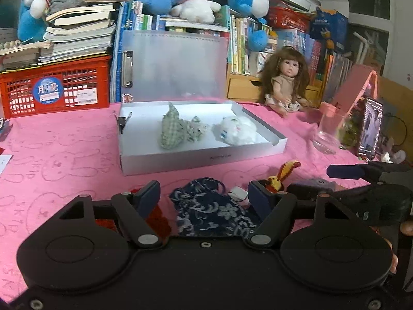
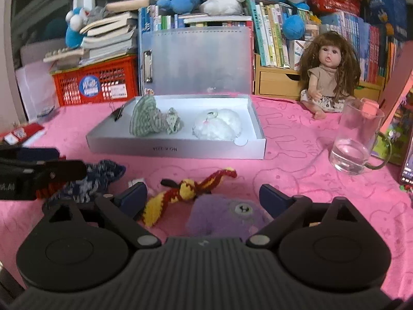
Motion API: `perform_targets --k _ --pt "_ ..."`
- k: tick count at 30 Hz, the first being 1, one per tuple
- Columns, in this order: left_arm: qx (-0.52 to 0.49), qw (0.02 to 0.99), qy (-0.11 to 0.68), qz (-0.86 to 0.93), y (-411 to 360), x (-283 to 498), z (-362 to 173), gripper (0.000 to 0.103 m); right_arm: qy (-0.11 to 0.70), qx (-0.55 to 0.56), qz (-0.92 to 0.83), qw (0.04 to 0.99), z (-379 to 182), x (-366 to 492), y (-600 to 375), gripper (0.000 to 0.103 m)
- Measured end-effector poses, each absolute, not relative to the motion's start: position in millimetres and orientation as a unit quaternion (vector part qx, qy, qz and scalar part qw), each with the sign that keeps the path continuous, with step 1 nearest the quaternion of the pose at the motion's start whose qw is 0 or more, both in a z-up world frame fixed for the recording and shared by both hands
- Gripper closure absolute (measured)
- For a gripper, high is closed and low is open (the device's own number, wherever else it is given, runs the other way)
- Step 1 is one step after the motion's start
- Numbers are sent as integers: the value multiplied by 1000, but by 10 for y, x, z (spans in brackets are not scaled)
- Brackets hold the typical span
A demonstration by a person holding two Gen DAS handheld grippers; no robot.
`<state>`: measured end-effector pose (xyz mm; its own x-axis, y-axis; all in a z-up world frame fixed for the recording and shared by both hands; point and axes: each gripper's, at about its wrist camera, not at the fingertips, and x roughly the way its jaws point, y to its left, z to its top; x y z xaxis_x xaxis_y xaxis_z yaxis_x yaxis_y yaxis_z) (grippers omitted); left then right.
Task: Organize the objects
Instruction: 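Grasp the navy floral pouch with the left gripper while the right grasps the purple fluffy plush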
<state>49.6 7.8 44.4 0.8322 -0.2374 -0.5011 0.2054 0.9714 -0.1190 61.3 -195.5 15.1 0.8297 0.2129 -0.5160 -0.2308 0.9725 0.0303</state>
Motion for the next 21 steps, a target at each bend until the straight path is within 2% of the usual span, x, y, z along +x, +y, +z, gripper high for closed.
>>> perform_targets --k 21 --pt "-15 947 305 -104 -160 702 165 24 279 -54 95 954 -12 579 -1926 8"
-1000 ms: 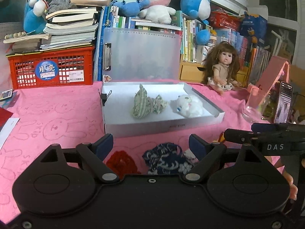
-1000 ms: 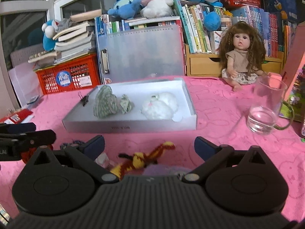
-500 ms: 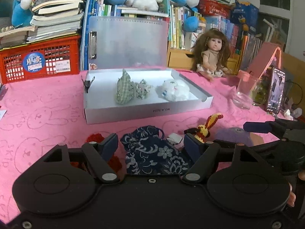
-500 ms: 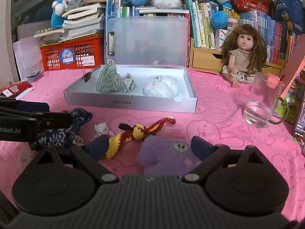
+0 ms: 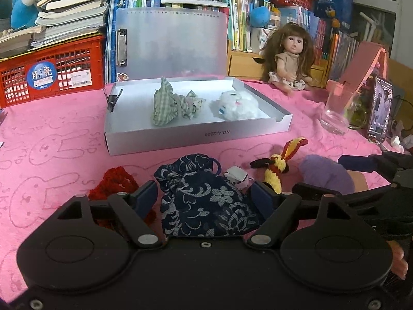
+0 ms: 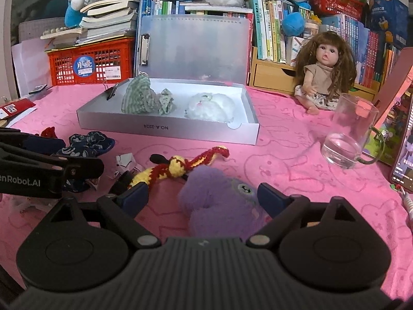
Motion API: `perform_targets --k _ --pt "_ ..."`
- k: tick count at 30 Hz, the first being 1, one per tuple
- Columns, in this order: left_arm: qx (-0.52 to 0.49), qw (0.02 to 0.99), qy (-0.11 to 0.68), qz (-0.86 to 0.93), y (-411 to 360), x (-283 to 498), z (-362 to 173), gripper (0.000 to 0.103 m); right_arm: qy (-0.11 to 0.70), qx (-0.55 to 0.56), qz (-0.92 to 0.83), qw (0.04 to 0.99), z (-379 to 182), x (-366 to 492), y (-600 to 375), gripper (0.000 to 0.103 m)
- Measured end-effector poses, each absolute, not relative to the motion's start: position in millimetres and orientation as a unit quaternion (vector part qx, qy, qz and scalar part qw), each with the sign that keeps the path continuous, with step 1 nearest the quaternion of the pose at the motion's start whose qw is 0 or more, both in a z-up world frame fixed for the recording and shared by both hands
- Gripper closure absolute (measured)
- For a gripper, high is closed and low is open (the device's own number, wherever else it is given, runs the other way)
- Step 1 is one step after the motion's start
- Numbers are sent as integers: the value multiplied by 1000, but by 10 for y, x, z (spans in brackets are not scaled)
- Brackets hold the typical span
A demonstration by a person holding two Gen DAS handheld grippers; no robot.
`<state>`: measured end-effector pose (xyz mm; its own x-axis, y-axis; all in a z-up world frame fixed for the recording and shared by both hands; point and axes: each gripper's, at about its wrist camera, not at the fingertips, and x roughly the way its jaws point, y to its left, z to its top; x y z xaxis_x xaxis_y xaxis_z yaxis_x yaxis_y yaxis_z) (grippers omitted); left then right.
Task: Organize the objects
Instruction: 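Grasp the navy floral pouch with the left gripper while the right grasps the purple fluffy plush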
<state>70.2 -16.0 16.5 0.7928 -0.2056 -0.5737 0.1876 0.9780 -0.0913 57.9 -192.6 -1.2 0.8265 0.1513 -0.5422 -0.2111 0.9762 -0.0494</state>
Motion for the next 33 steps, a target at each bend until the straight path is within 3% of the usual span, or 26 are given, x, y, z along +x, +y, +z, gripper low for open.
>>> perform_targets --k 33 --pt "-10 942 321 -102 -295 827 11 25 296 -33 82 951 -120 625 -2044 11"
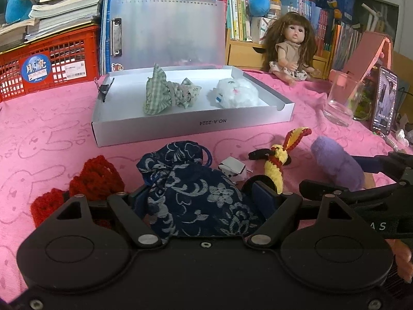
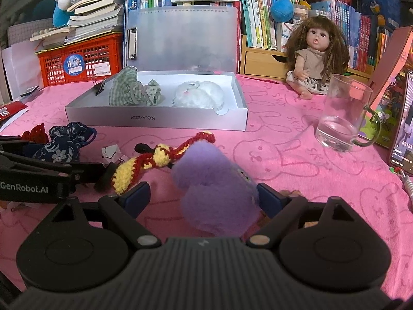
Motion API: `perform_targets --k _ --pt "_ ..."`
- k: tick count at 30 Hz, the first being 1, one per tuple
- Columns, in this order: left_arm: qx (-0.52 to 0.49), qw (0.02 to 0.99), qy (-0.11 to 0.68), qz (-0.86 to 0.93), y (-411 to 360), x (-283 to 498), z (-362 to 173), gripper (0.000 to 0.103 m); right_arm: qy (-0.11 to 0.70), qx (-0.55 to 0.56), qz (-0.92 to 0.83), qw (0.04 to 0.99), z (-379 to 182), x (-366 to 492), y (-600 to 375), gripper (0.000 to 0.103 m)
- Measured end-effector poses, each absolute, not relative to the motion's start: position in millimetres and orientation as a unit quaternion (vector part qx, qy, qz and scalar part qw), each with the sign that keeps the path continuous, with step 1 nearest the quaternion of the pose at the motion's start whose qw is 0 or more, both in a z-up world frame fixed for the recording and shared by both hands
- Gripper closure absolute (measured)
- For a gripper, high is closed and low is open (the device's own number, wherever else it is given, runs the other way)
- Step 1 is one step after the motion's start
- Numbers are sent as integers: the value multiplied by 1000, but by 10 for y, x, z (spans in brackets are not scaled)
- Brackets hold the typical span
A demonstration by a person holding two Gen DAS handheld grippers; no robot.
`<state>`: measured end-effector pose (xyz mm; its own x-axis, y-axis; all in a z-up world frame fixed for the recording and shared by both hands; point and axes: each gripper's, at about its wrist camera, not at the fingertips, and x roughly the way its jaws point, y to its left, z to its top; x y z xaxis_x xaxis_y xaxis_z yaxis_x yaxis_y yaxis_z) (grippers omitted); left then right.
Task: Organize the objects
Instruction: 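Grasp the navy floral pouch with the left gripper while the right grasps the purple fluffy plush, then carry the pouch and purple plush over the white box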
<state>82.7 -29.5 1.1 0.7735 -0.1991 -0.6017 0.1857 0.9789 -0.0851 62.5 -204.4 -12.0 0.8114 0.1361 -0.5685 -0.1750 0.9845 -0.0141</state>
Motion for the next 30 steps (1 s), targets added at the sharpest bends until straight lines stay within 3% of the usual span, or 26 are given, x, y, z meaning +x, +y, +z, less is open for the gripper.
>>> perform_targets --k 7,15,30 --pt "-19 943 317 -97 -282 831 9 31 295 -26 76 952 -125 625 -2063 16" --pt "-8 951 295 -89 -279 739 71 56 288 -10 52 956 -100 610 -2137 43" --pt "-6 959 267 -93 -237 628 236 60 260 14 40 965 19 515 -2220 57"
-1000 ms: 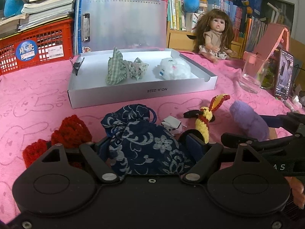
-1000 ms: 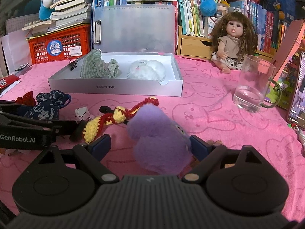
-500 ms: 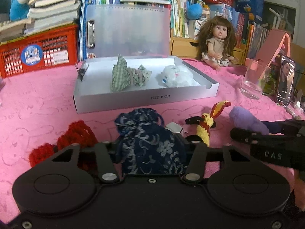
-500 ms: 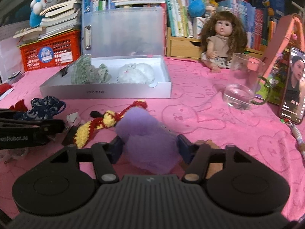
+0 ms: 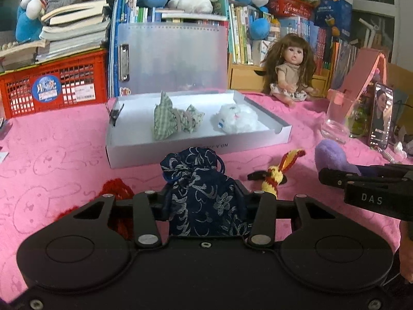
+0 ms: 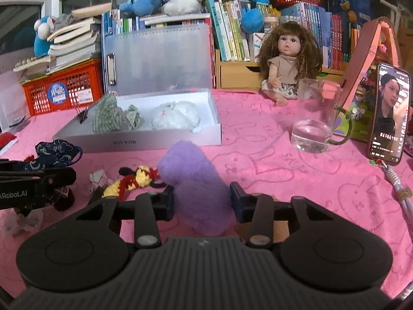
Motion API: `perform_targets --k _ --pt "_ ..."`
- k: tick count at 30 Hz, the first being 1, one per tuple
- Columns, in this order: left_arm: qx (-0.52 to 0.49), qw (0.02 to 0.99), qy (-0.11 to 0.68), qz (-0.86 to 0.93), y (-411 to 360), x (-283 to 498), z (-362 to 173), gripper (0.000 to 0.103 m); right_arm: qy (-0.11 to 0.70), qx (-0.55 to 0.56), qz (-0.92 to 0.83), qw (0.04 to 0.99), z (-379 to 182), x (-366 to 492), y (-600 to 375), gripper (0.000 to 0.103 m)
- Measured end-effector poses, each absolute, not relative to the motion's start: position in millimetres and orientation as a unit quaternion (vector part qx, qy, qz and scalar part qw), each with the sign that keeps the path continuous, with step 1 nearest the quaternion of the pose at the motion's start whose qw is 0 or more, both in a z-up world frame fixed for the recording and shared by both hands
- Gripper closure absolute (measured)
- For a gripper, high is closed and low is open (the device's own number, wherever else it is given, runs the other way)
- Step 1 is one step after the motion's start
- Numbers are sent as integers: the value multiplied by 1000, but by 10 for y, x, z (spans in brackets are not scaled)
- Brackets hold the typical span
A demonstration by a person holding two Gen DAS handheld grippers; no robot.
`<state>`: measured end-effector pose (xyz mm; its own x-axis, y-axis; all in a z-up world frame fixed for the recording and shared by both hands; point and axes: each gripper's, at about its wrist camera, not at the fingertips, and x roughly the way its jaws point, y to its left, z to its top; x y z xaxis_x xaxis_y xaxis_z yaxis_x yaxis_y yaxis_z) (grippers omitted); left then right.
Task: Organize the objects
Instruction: 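Carry the pouch and purple plush over the white box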
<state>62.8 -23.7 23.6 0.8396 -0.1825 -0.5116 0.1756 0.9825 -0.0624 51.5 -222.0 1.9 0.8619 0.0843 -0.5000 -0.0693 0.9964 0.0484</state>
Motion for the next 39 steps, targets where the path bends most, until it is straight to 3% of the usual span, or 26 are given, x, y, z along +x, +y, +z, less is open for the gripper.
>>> perform_targets --k 18,39 --pt "-45 963 259 -60 145 1300 642 60 237 22 62 969 462 1036 -2115 57" --pt "-62 949 307 -28 191 2324 255 60 335 54 84 937 302 2259 -2057 57"
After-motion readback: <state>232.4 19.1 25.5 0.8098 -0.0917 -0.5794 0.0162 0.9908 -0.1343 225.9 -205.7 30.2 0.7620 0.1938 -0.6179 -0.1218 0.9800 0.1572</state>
